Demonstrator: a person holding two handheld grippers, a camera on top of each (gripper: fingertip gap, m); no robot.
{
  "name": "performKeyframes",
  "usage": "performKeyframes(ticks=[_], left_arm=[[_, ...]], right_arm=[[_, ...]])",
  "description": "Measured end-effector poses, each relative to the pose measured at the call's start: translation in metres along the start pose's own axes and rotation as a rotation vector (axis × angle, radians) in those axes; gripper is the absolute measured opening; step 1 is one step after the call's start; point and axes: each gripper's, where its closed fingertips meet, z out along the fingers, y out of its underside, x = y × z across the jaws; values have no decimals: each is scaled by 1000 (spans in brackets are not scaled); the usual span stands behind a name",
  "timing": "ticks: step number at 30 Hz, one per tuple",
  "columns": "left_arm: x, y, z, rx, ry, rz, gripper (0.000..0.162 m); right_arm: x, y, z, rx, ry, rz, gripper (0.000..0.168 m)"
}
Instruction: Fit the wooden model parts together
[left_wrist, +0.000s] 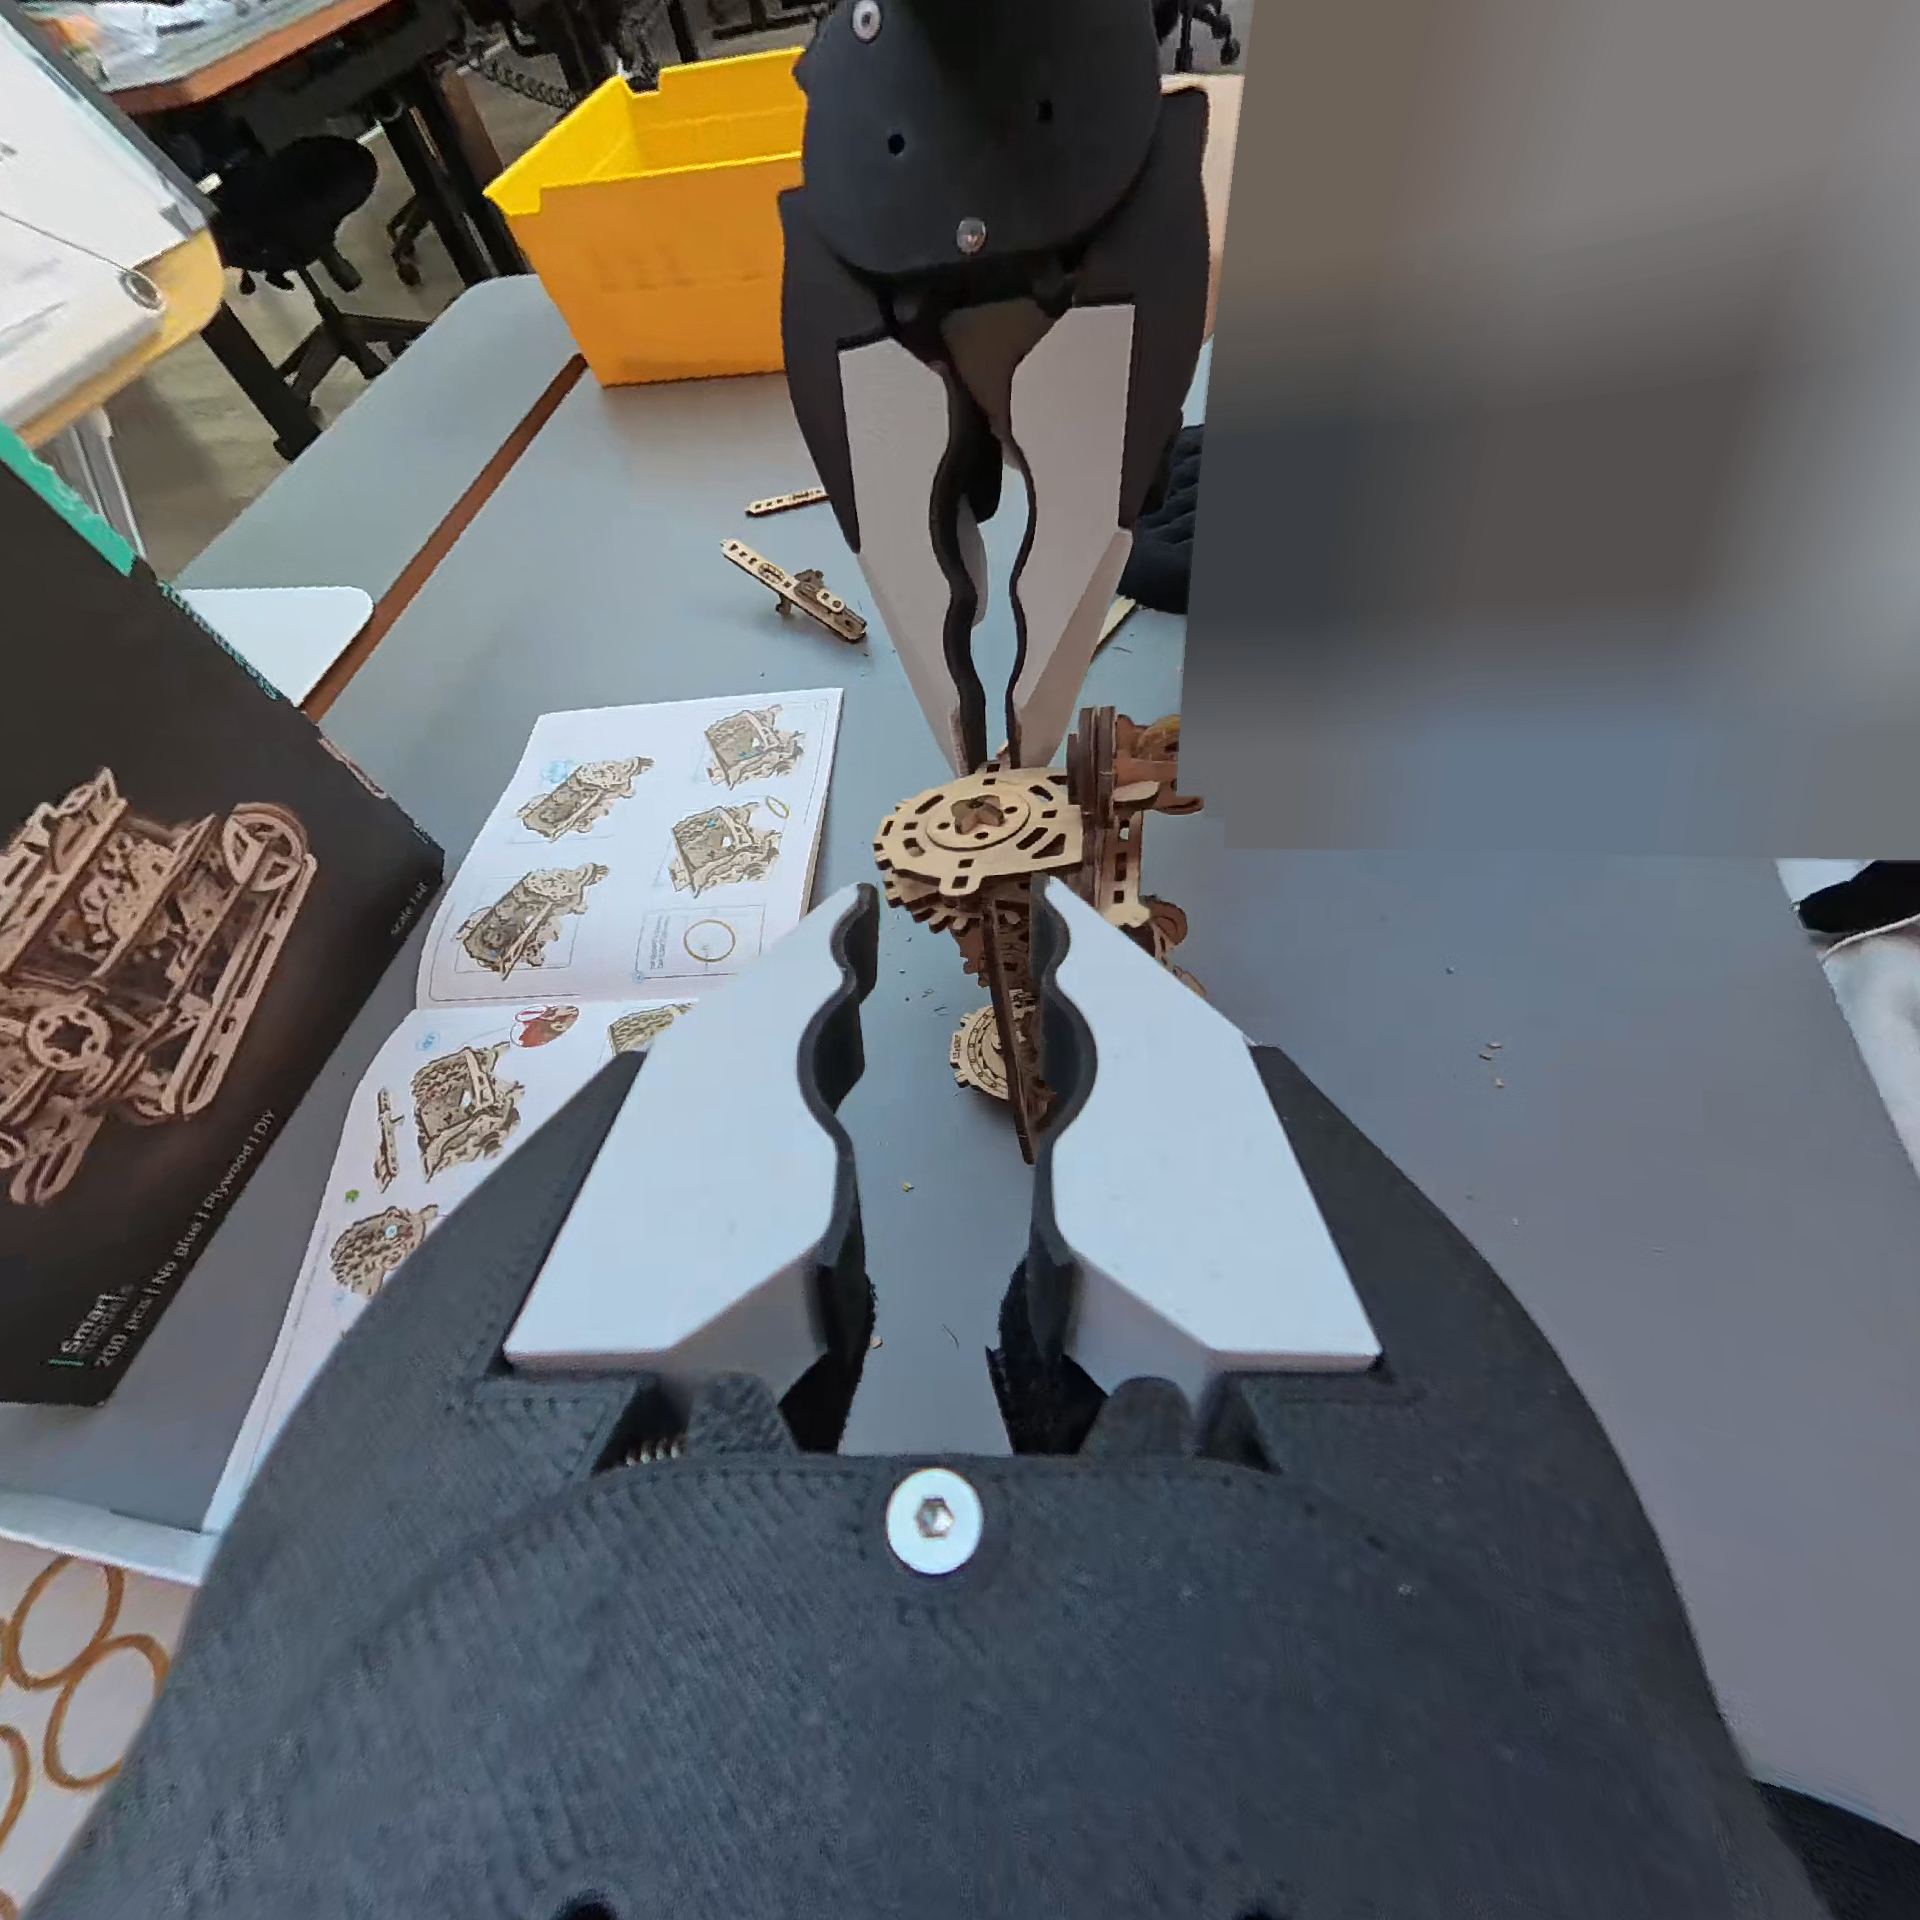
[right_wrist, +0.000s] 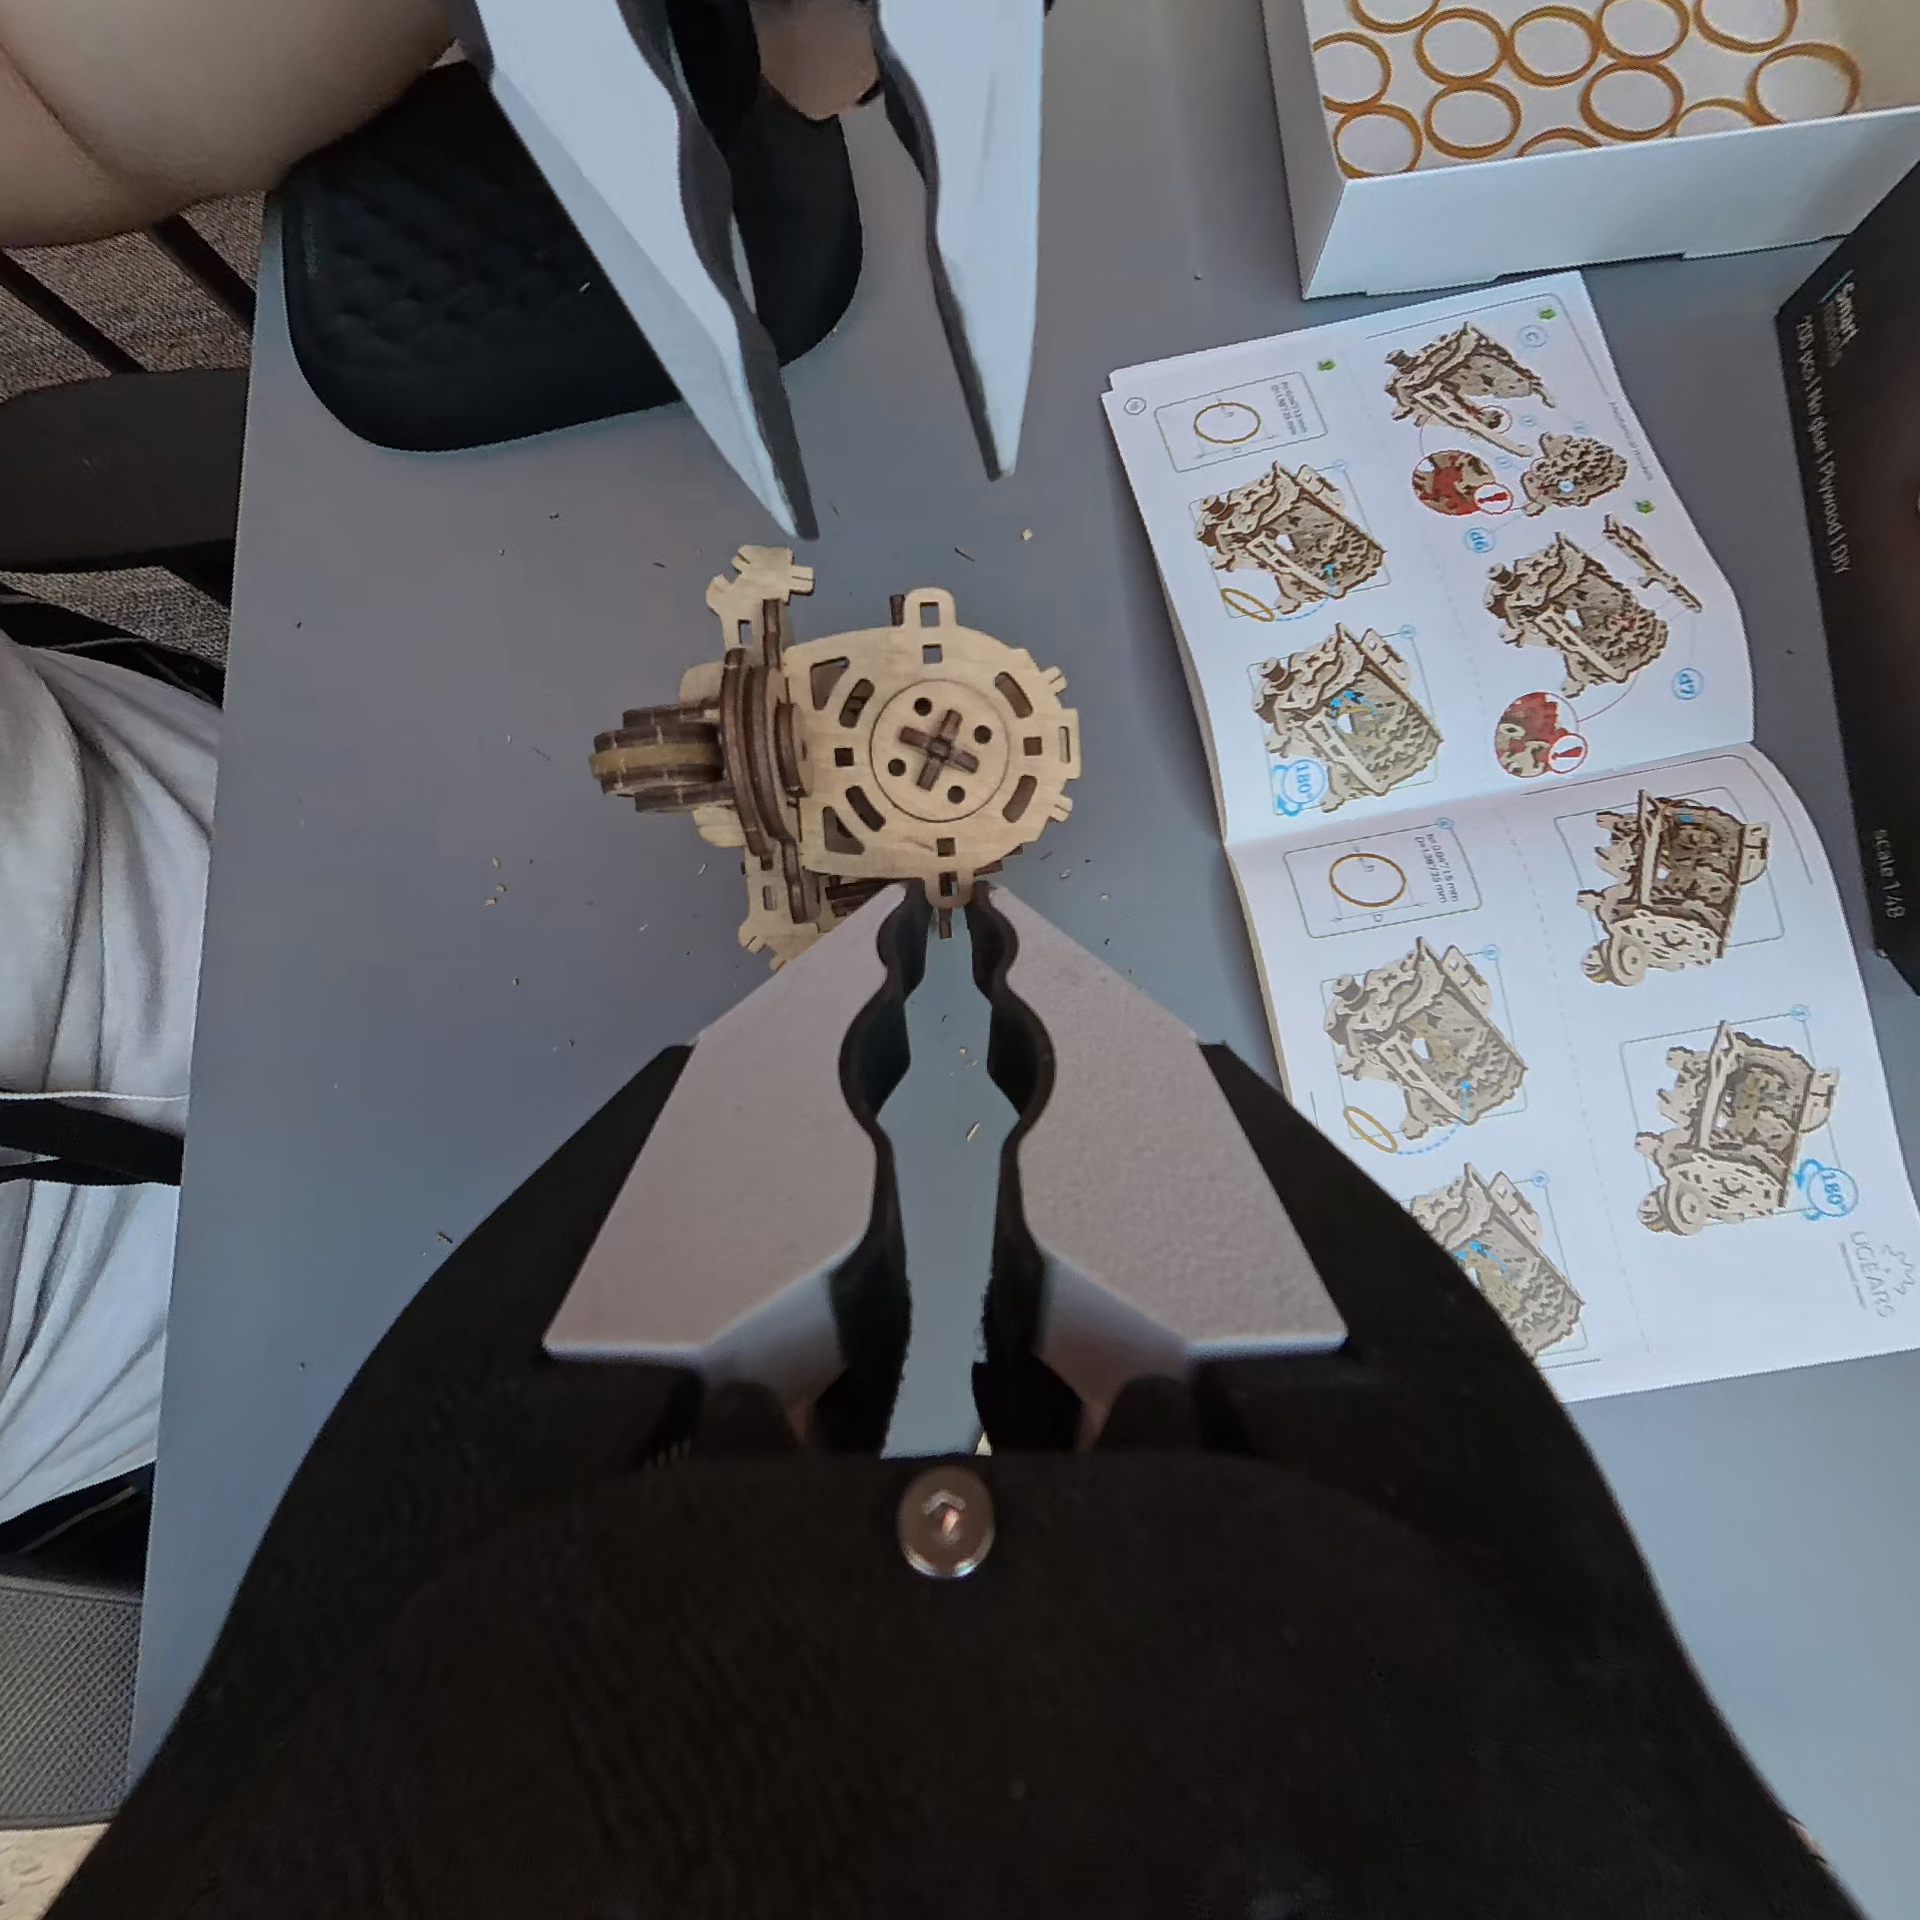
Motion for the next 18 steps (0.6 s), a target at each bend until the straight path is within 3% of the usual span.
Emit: performKeyframes(ticks=[7, 12, 18], left_arm=[[-1, 3, 14, 6, 2, 143, 20], [6, 5, 15, 26, -13, 276, 8], [5, 7, 14, 35, 4, 269, 13]], right_arm=[[0, 1, 0, -8, -9, -2, 7], [0, 1, -1, -8, -17, -6, 7], [-1, 0, 0, 0, -24, -29, 7]])
